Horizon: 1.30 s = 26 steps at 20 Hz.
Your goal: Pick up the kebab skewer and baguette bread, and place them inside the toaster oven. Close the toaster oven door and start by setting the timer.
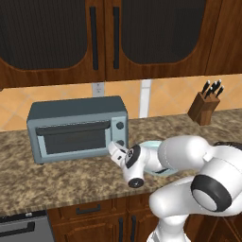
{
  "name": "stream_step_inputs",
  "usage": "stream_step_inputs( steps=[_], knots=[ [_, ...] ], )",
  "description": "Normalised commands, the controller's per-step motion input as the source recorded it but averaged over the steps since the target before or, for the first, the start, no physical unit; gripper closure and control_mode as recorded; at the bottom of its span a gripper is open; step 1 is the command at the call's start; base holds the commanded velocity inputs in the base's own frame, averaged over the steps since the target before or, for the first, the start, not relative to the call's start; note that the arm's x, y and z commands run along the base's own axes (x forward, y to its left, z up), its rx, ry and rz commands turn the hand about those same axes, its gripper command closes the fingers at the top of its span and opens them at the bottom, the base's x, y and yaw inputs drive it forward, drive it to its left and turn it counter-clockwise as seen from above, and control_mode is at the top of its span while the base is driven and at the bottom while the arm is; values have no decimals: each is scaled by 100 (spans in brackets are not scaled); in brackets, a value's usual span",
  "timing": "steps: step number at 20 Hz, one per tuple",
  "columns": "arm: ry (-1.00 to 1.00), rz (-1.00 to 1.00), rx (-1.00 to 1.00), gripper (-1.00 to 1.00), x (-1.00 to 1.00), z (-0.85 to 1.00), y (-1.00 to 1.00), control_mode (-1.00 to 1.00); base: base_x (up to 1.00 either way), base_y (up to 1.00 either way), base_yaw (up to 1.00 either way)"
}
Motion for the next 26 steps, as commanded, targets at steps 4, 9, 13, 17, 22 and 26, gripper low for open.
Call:
stream_step_inputs(
  steps=[4, 9, 13, 17, 22, 26],
  knots=[
    [0, -6, 0, -100, 0, 6, 0, -100, 0, 0, 0],
    [0, -1, 0, -100, 0, 13, 0, -100, 0, 0, 0],
    [0, 0, 0, -100, 1, 4, 0, -100, 0, 0, 0],
    [0, 0, 0, -100, 17, 0, 0, -100, 0, 0, 0],
    [0, 0, 0, -100, 16, -2, 0, -100, 0, 0, 0],
    [0, 0, -1, 100, 8, -30, 0, -100, 0, 0, 0]
  ],
)
